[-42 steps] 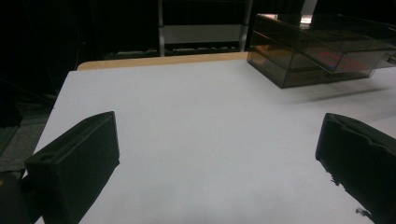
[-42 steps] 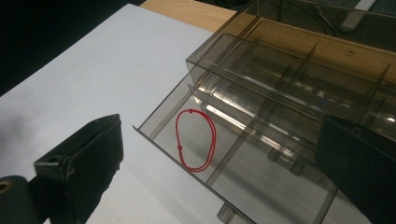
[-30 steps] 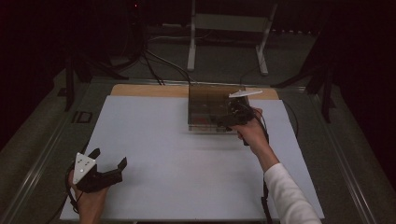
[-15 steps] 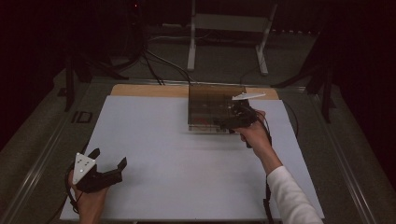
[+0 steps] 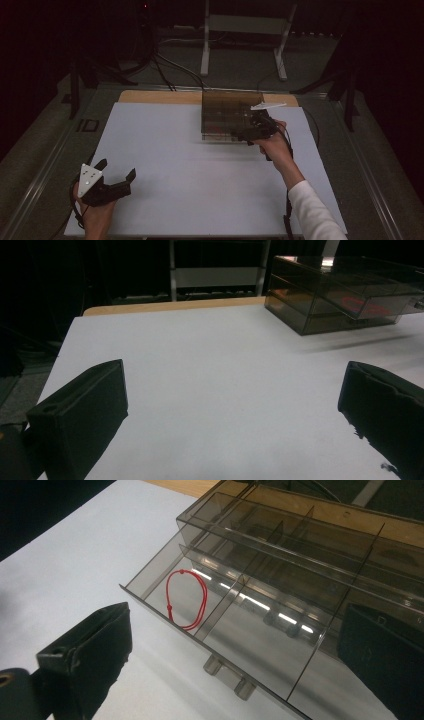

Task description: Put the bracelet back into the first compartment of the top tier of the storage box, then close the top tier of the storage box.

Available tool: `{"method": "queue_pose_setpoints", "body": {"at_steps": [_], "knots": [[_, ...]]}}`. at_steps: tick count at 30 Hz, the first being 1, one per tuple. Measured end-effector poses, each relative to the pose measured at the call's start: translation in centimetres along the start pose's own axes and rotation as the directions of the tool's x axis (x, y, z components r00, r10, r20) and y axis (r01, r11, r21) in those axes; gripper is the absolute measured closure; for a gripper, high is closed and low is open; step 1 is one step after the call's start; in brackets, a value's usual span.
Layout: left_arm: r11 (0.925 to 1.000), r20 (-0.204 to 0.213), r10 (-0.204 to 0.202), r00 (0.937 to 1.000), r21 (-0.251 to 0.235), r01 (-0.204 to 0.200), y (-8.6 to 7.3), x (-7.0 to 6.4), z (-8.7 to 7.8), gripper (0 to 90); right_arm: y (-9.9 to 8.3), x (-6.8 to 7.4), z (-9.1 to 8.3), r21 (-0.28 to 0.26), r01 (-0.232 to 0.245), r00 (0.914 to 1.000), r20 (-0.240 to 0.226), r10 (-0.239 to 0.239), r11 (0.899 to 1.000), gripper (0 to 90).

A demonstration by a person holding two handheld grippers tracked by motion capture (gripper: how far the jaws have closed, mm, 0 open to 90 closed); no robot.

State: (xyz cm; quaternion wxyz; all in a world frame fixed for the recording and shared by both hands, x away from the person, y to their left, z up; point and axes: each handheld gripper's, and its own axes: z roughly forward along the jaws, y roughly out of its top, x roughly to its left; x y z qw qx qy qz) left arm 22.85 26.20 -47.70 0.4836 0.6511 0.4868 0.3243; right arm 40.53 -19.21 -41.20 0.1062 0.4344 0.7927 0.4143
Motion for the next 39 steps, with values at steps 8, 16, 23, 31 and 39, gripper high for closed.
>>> {"method": "queue_pose_setpoints", "body": {"at_steps": [8, 16, 23, 31, 39], "knots": [[1.0, -0.001, 0.0, 1.0, 0.0, 0.0, 0.0, 0.0, 0.0, 1.1, -0.4, 0.0, -0.1, -0.005, -0.002, 1.0, -0.004, 0.002, 1.0, 1.7], [1.0, -0.001, -0.001, 1.0, 0.001, 0.001, 0.0, 0.0, 0.1, 1.1, -0.7, 0.2, -0.2, -0.005, 0.005, 0.9999, -0.01, -0.005, 1.0, 1.7], [1.0, -0.001, -0.001, 1.0, 0.001, 0.001, 0.0, 0.0, 0.1, 1.1, -1.1, 0.1, -0.4, -0.006, 0.007, 0.9999, -0.01, -0.007, 1.0, 1.7], [1.0, 0.0, -0.001, 1.0, 0.001, 0.001, 0.0, 0.0, 0.1, 1.1, -1.6, 0.1, -0.5, 0.0, 0.01, 0.9999, -0.006, -0.01, 1.0, 1.7], [1.0, -0.001, -0.001, 1.0, 0.001, 0.001, 0.0, 0.0, 0.1, 1.1, -2.0, 0.3, -0.6, 0.0, 0.017, 0.9998, -0.008, -0.017, 1.0, 1.7]]}}
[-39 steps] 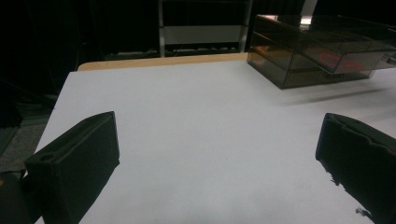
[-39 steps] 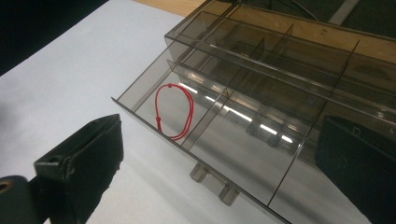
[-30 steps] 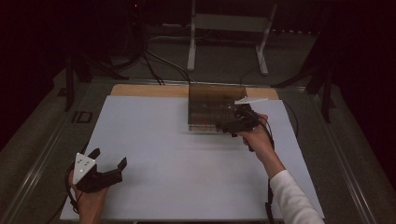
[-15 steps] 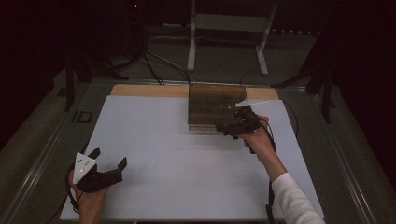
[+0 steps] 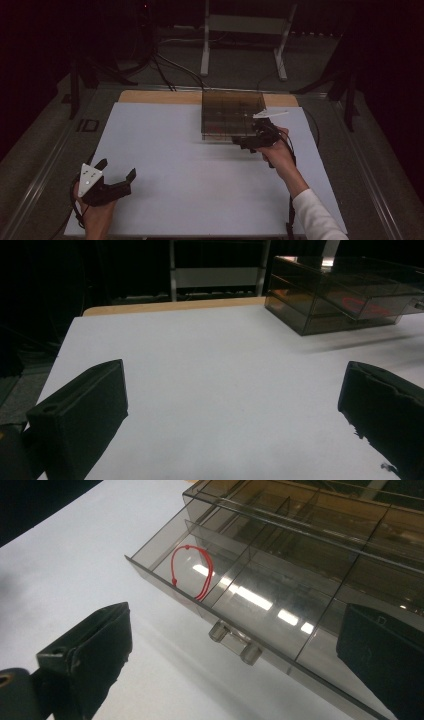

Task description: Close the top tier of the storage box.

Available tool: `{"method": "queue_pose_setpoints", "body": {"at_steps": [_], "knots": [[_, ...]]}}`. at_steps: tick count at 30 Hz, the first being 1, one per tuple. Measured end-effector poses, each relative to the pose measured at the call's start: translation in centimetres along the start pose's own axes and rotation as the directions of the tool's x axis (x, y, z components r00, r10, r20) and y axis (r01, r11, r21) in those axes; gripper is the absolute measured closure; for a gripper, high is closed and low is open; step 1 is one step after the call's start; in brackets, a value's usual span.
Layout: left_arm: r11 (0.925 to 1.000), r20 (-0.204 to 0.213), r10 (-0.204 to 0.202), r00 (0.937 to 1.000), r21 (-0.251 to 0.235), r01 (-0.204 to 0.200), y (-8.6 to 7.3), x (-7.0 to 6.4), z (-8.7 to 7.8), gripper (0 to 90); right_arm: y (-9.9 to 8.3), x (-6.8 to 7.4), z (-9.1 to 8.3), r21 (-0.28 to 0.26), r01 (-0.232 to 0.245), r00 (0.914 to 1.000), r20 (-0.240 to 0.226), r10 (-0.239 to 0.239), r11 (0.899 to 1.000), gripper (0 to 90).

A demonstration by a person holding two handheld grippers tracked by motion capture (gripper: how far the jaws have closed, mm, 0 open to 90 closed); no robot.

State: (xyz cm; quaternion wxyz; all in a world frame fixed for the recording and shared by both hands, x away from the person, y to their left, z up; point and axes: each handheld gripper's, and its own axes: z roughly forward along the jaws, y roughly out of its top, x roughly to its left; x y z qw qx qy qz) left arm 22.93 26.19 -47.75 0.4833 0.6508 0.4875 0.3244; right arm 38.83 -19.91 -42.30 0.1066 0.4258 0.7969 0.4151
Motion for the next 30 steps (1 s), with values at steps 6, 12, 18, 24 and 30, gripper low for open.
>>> {"method": "queue_pose_setpoints", "body": {"at_steps": [6, 12, 18, 24, 30], "knots": [[1.0, -0.003, -0.001, 1.0, -0.002, 0.001, 0.0, 0.0, -0.1, 1.1, -0.3, 0.1, 0.0, -0.002, -0.003, 1.0, -0.003, 0.003, 1.0, 1.7], [1.0, -0.002, 0.0, 1.0, 0.0, 0.0, 0.0, 0.0, -0.1, 1.1, -0.6, 0.2, -0.1, -0.004, -0.006, 1.0, -0.006, 0.006, 1.0, 1.7], [1.0, -0.003, 0.001, 1.0, 0.0, -0.001, 0.0, 0.0, -0.1, 1.1, -0.9, 0.1, 0.0, 0.003, -0.005, 1.0, -0.008, 0.005, 1.0, 1.7], [1.0, -0.003, 0.001, 1.0, 0.0, -0.001, 0.0, 0.0, -0.1, 1.1, -1.0, 0.3, -0.2, 0.007, 0.001, 0.9999, -0.011, -0.001, 1.0, 1.7], [1.0, -0.003, 0.001, 1.0, 0.0, -0.001, 0.0, 0.0, -0.1, 1.1, -1.2, 0.3, -0.4, 0.007, -0.007, 1.0, -0.006, 0.007, 1.0, 3.9]]}}
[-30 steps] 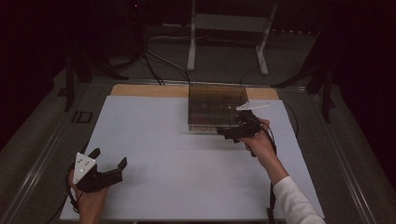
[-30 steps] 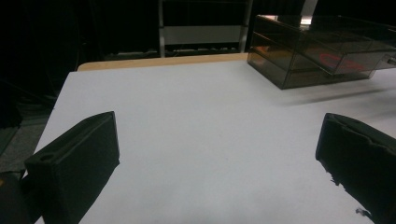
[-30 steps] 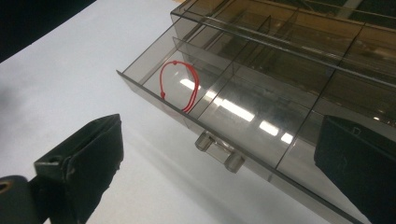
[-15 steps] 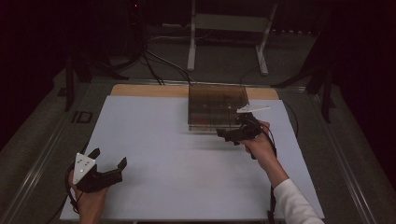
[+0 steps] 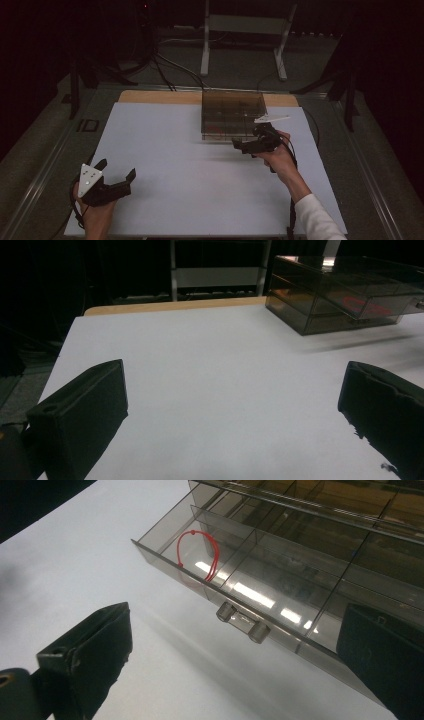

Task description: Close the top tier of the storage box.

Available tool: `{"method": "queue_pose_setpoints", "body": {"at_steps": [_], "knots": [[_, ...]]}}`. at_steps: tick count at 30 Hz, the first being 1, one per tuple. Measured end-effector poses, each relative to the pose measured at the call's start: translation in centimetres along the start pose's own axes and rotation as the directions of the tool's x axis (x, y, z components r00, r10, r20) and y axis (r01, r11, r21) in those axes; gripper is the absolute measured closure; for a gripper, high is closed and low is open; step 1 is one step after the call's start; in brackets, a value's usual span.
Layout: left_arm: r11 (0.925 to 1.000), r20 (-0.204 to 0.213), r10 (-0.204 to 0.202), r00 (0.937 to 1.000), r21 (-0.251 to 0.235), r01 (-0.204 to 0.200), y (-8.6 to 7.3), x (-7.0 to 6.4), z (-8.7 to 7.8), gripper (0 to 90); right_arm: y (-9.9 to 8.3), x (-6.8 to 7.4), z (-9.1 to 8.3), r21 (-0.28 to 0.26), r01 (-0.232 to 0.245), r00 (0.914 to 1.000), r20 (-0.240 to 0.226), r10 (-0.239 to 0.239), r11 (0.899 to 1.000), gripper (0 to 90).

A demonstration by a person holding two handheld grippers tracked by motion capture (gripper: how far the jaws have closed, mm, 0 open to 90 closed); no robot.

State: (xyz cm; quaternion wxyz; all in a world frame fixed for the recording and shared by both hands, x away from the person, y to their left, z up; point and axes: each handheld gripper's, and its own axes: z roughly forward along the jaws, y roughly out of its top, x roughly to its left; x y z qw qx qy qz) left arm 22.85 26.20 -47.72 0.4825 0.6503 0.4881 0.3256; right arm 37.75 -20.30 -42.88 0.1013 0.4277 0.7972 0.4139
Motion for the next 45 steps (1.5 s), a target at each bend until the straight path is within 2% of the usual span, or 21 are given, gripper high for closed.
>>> {"method": "queue_pose_setpoints", "body": {"at_steps": [2, 3, 4, 5, 6, 9, 15, 20, 32, 45], "knots": [[1.0, 0.001, 0.0, 1.0, 0.0, 0.0, 0.0, 0.0, 0.0, 1.1, -0.1, 0.0, -0.2, -0.015, -0.001, 0.9998, 0.02, 0.002, 1.0, 9.1], [1.0, 0.001, 0.001, 1.0, 0.001, -0.001, 0.0, 0.0, 0.0, 1.1, -0.2, 0.0, -0.3, -0.022, -0.002, 0.9996, 0.029, 0.003, 1.0, 14.8], [1.0, 0.001, 0.001, 1.0, 0.001, -0.001, 0.0, 0.0, 0.0, 1.1, -0.2, 0.0, -0.3, -0.022, -0.002, 0.9996, 0.029, 0.003, 1.0, 14.8], [1.0, 0.001, 0.0, 1.0, 0.001, 0.0, 0.0, 0.0, 0.0, 1.1, -0.3, 0.0, -0.4, -0.028, 0.01, 0.9991, 0.041, -0.008, 1.0, 23.1], [1.0, 0.001, 0.001, 1.0, 0.001, -0.001, 0.0, 0.0, 0.0, 1.1, -0.4, 0.2, -0.6, -0.044, 0.041, 0.9974, 0.06, -0.039, 0.998, 37.5], [1.0, 0.001, 0.001, 1.0, 0.003, -0.001, 0.0, -0.1, 0.1, 1.1, -0.7, 0.4, -0.8, -0.063, 0.058, 0.9961, 0.071, -0.053, 0.996, 56.4], [1.0, 0.002, 0.0, 1.0, 0.003, 0.0, 0.0, 0.0, 0.0, 1.1, -1.0, 0.1, -0.6, -0.086, 0.022, 0.9964, 0.083, -0.015, 0.996, 69.1], [1.0, 0.002, 0.001, 1.0, 0.003, -0.001, 0.0, 0.0, 0.1, 1.1, -1.5, -0.1, -0.6, -0.087, 0.014, 0.9962, 0.086, -0.006, 0.996, 88.9], [1.0, 0.002, 0.003, 1.0, 0.009, -0.003, -0.1, -0.1, 0.2, 1.2, -2.4, -0.3, 0.3, -0.048, 0.043, 0.994, 0.103, -0.038, 0.998, 90.0], [1.0, 0.001, 0.002, 1.0, 0.006, -0.002, -0.1, 0.0, 0.1, 1.1, -3.0, -0.3, 1.2, -0.034, 0.038, 0.9929, 0.114, -0.034, 0.999, 90.0]]}}
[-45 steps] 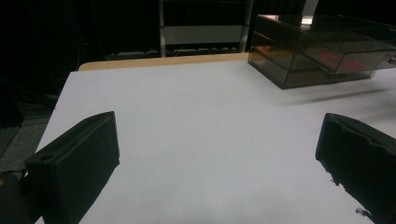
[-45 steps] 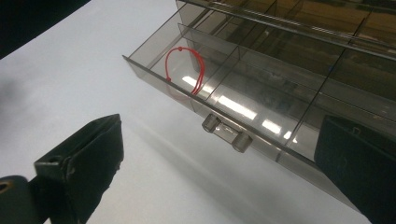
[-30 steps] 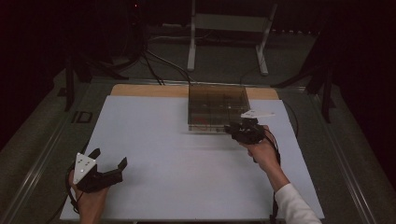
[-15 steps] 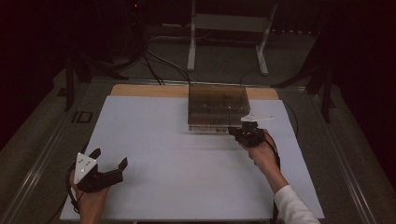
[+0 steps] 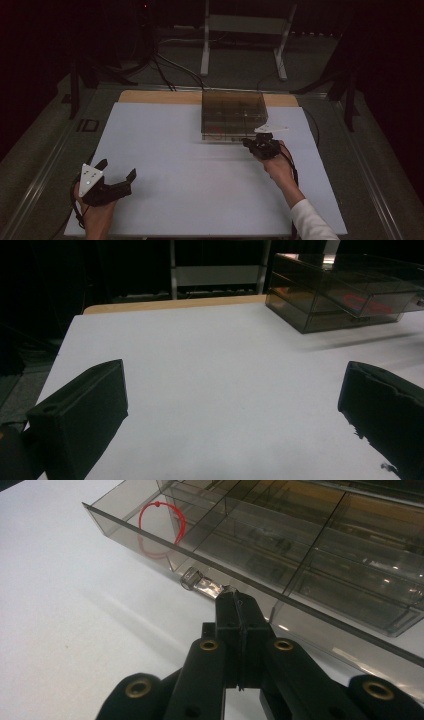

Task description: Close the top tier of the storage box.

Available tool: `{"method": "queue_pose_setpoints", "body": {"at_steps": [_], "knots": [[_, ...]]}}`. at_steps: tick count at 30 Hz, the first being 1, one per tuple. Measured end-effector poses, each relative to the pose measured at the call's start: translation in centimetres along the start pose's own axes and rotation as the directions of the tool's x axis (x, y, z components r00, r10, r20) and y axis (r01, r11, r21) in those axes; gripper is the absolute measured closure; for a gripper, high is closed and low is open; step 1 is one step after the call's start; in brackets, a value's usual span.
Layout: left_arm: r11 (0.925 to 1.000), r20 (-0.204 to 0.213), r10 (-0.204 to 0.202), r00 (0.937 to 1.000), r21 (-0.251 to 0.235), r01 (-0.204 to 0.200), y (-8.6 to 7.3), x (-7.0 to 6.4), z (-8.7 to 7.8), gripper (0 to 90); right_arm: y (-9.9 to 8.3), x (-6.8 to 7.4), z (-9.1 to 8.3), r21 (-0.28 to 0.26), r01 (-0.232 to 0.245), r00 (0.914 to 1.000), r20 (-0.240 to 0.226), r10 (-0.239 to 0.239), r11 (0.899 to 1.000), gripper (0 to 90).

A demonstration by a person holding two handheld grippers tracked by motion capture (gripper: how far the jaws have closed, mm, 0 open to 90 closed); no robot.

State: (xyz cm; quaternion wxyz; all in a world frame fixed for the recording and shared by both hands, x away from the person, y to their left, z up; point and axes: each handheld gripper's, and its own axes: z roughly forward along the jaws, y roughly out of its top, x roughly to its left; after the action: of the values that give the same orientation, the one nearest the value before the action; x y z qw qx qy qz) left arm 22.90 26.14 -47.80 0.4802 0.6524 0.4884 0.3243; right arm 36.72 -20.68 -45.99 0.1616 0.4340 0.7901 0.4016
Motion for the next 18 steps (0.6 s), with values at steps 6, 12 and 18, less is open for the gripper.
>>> {"method": "queue_pose_setpoints", "body": {"at_steps": [6, 12, 18], "knots": [[1.0, 0.0, -0.001, 1.0, -0.001, 0.001, 0.01, 0.01, -0.03, 1.1, -0.04, 0.03, 0.21, -0.009, -0.01, 0.9999, 0.008, 0.01, 1.0, 90.0], [1.0, 0.0, 0.0, 1.0, -0.001, 0.0, 0.02, 0.01, -0.02, 1.1, -0.21, -0.1, 0.42, -0.008, -0.023, 0.9996, 0.013, 0.023, 1.0, 90.0], [1.0, -0.001, 0.0, 1.0, -0.002, 0.0, 0.02, 0.01, -0.02, 1.1, -0.23, -0.17, 0.52, -0.01, -0.033, 0.9993, 0.014, 0.033, 0.999, 90.0]]}}
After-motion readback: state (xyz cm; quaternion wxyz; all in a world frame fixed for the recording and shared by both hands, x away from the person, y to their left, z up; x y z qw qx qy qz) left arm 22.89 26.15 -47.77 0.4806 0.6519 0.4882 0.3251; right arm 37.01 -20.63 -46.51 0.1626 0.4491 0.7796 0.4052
